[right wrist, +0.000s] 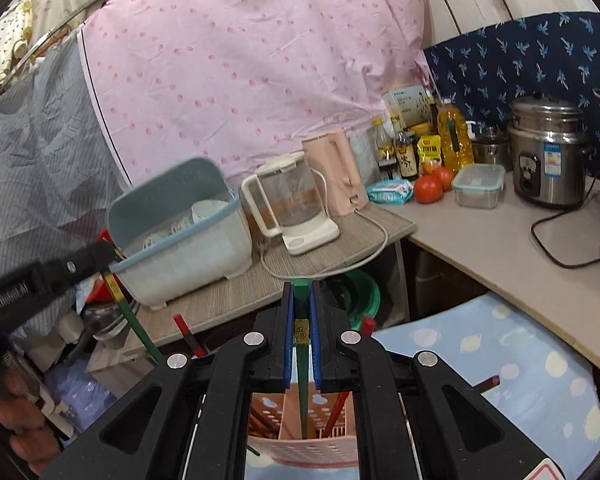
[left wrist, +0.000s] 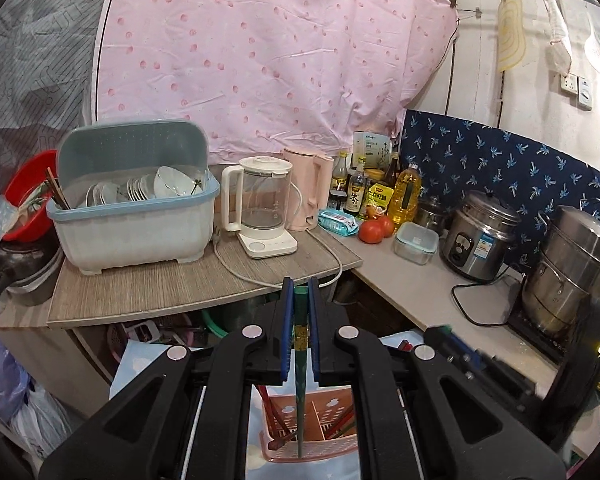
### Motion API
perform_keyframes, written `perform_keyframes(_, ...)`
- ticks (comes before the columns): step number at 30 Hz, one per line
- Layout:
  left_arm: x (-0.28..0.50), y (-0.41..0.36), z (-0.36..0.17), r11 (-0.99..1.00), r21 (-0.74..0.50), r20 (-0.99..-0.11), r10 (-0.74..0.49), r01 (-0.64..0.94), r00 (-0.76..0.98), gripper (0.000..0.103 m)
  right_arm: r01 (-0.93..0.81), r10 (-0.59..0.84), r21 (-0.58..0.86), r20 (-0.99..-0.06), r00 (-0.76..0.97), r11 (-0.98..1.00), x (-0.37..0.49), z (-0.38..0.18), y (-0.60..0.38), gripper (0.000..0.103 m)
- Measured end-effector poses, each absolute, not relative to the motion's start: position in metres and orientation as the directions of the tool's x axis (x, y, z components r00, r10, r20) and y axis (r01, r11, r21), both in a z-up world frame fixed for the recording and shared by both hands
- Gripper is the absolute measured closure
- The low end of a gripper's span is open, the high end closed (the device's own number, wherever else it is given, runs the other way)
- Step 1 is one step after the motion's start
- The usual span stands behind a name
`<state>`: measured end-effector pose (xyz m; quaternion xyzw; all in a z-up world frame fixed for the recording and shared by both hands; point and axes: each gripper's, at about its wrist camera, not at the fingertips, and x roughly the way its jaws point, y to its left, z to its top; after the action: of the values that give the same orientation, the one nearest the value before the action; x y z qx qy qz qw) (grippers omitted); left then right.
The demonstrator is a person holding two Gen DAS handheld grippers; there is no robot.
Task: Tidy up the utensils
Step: 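Carry both green chopsticks into the pink basket and open both tools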
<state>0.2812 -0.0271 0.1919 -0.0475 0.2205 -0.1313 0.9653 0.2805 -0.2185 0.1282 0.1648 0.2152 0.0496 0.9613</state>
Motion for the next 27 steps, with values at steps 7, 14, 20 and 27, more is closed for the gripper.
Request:
perform_keyframes(7, 0.272, -0.021, 0.226, 0.955, -0.162, -0.341, -0.291, 0.249, 0.894, 0.096, -0.028, 0.163, 0.345, -0.369, 0.915, 0.938, 0.278, 0.139, -0.224, 0.096)
perform_keyframes(14, 0.282, -0.023, 0.222, 0.962, -0.149, -0.346, -0.266, 0.227, 0.9, 0.096, -0.025, 0.164, 0.348, -0.374, 0.913, 0.937, 0.283, 0.139, -0.224, 0.096)
perform_keyframes(20, 0.291, -0.031, 0.179, 0.966, -0.147, -0.428, -0.254, 0.211, 0.867, 0.09, 0.014, 0.144, 0.338, -0.438, 0.887, 0.941, 0.283, 0.108, -0.226, 0.081)
perform_keyframes(27, 0.277, -0.038, 0.161, 0.976, -0.102, -0.464, -0.216, 0.19, 0.859, 0.05, 0.037, 0.124, 0.338, -0.441, 0.889, 0.94, 0.262, 0.104, -0.231, 0.057)
